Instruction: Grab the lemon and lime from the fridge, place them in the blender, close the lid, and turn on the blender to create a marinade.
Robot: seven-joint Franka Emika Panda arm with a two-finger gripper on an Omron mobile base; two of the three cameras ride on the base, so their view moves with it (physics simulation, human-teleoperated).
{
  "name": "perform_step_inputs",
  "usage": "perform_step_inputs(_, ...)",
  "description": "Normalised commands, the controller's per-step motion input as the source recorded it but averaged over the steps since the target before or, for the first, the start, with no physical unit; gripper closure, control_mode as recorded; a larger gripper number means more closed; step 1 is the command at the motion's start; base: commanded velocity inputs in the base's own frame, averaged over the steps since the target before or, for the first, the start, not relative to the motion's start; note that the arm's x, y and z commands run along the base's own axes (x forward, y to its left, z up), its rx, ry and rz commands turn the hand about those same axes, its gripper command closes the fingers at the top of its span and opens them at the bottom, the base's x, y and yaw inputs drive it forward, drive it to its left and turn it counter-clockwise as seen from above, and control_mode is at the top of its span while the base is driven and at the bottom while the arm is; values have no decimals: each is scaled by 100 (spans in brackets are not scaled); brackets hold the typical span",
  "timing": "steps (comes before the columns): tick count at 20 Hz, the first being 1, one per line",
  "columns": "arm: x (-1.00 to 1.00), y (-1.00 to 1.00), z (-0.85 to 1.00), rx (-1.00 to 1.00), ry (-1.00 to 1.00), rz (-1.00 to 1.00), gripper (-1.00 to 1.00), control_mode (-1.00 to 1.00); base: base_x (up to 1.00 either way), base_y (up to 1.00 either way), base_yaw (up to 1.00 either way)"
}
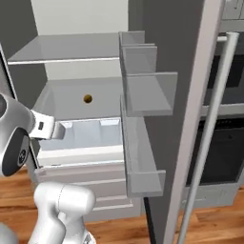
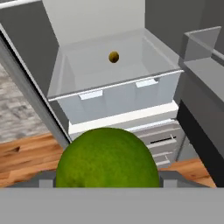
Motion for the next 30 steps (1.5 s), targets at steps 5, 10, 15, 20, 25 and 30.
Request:
perform_step_inputs(5,0,0,0,0,0,0,100,100,-57,18,-89)
perform_step_inputs(10,0,0,0,0,0,0,100,100,-59,18,-88)
perform_step_inputs(15,0,0,0,0,0,0,100,100,-16,84,-59)
perform_step_inputs(20,0,0,0,0,0,0,100,100,2,100,-38)
perform_step_inputs(25,0,0,0,0,0,0,100,100,-50,51,-73)
perform_step_inputs(30,0,0,0,0,0,0,100,100,-49,14,-90)
